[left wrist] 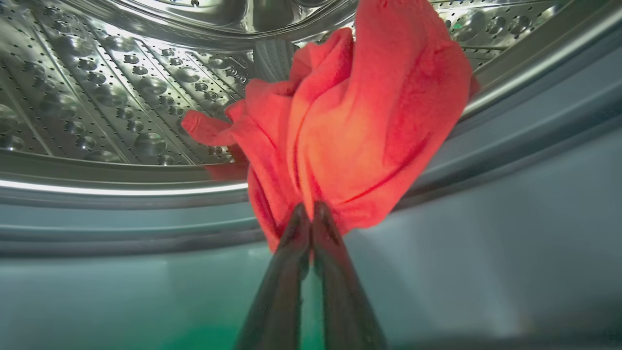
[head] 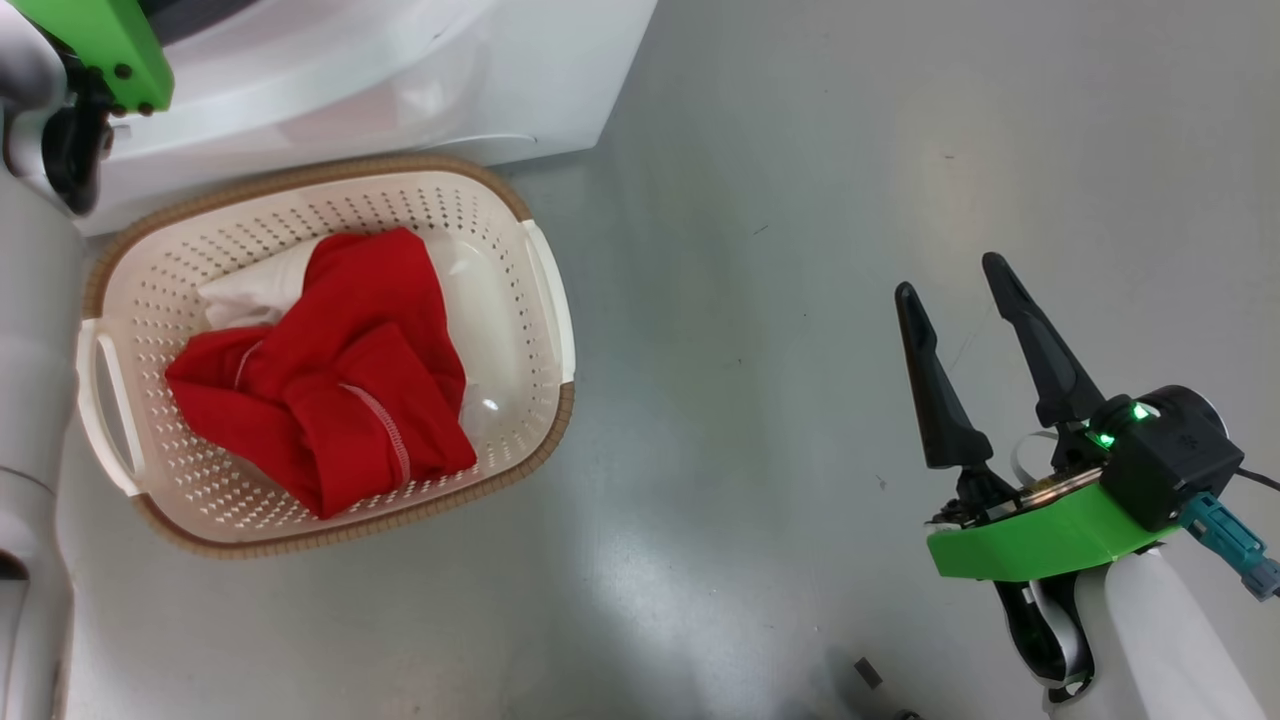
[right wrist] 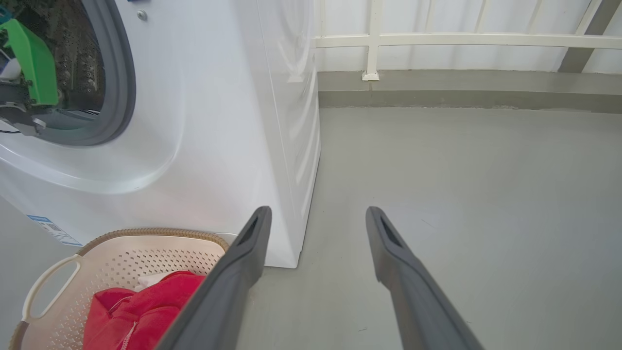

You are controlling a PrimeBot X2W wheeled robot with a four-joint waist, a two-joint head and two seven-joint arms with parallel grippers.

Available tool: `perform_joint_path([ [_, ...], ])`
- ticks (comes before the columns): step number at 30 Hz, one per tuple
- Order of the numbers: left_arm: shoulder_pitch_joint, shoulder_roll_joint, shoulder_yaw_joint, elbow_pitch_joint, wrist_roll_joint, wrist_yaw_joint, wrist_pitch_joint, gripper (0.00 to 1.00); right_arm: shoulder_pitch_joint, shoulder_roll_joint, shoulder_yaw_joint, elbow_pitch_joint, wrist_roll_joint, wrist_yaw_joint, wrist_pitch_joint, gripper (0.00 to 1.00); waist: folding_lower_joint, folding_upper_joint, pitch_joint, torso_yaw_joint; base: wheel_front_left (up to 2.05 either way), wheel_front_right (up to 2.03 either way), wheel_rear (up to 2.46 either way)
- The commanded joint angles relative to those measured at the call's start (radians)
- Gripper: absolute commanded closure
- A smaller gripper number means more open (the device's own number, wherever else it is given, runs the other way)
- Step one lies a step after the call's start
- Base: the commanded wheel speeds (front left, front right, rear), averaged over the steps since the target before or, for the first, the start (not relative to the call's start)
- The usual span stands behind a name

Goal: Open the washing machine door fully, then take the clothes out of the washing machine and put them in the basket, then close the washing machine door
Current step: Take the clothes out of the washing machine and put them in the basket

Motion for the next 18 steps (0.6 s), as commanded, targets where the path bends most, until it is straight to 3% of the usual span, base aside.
perform_joint_path([
  [1,-0.016,0.046,0.004,-0.016,0.001,0.0,0.006,1.0,0.008,-0.007,0.022,-0.025,0.007,0.005,-0.006,0.0,-0.0001,0.0,0.0,-0.001,0.0,0.0,0.0],
  [4,-0.017,0.049,-0.001,-0.013,-0.001,-0.004,0.011,1.0,0.006,-0.007,0.025,-0.025,0.01,0.005,-0.006,0.0,-0.0001,0.0,-0.001,-0.002,0.0,0.0,0.0],
  [9,-0.023,0.053,-0.015,-0.022,0.009,0.009,-0.06,1.0,0.001,-0.007,0.028,-0.02,0.012,0.005,-0.006,0.0,-0.0001,0.0,-0.002,0.001,0.0,0.0,0.0],
  [18,0.0,0.055,-0.021,-0.03,-0.001,-0.008,-0.152,1.0,-0.001,-0.007,0.03,-0.012,0.015,0.005,-0.006,0.0,-0.0001,0.0,-0.02,0.015,0.0,0.0,0.0],
])
